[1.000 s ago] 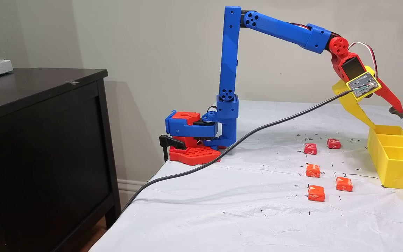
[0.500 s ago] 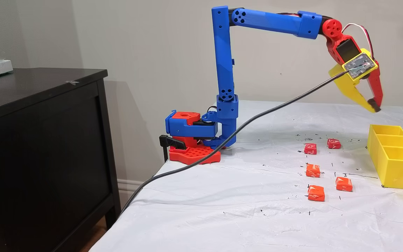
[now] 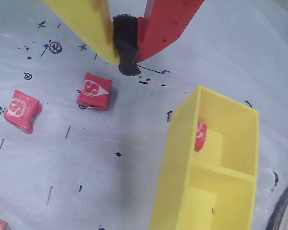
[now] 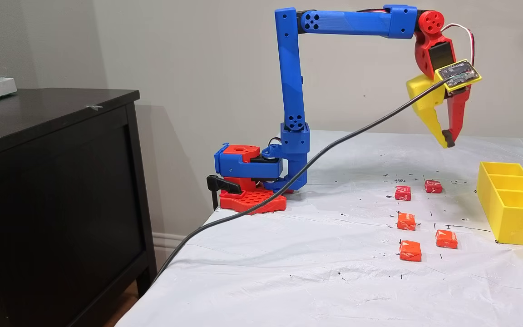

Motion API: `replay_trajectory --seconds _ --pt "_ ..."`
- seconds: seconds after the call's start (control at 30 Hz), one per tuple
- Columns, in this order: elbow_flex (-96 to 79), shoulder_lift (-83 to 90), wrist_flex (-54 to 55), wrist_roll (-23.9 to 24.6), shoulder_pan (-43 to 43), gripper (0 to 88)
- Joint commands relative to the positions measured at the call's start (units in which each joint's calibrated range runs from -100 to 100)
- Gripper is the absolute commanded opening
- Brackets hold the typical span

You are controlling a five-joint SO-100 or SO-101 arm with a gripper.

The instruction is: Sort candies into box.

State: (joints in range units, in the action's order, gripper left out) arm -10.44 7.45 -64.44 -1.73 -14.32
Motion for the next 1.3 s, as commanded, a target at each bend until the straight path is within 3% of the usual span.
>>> replay_trajectory --seconds 0.0,0.1,0.4,1.27 --pt "0.56 1.80 -0.43 -0.73 -1.44 0.2" --pt "0.47 0.10 -0.68 -0.59 -1.62 1.7" --pt "1.83 -5.58 -1.66 0.20 -1.44 21.9" --pt "1.29 -14.06 2.59 0.98 -3.25 27.0"
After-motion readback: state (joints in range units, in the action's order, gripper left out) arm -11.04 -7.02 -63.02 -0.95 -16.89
